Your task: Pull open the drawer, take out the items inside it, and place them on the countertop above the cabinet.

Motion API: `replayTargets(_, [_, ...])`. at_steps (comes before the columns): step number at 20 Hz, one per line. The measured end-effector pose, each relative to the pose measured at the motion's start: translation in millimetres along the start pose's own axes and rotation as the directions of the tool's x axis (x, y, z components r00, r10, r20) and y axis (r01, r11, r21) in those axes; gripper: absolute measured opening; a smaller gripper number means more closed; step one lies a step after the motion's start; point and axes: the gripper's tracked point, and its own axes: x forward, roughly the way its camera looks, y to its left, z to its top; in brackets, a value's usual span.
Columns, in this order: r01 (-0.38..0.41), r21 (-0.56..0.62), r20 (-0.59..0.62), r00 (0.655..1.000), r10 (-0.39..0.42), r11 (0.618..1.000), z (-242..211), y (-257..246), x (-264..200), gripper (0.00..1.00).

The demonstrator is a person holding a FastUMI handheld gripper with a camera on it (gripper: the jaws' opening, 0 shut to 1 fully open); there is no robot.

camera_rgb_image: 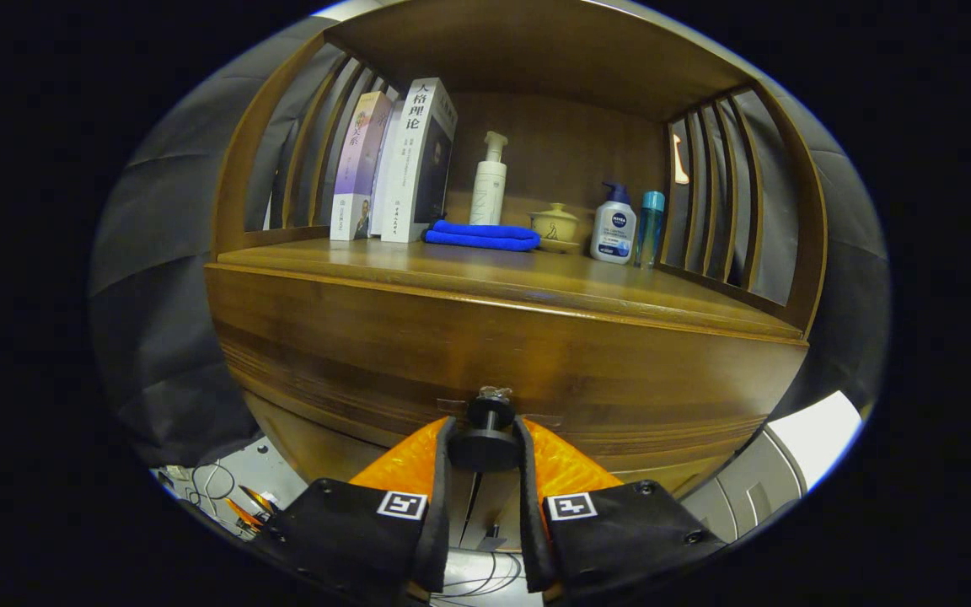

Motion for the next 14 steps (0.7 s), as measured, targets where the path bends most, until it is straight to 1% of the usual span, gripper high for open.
replayTargets(5, [0.0, -0.025, 0.004, 1.0, 0.0, 1.0, -4.1, 0.9, -10.2, 0.38])
replayTargets(6, [0.001, -0.008, 0.007, 1.0, -0.001, 1.0, -7.4, 1.2, -7.4, 0.38])
replayTargets(7, [-0.002, -0.004, 0.008, 1.0, 0.002, 1.0, -4.9, 1.2, -14.8, 0.27])
replayTargets(14, [-0.027, -0.02, 0.0, 1.0, 0.027, 0.999, -11.9, -0.9, -33.6, 0.27])
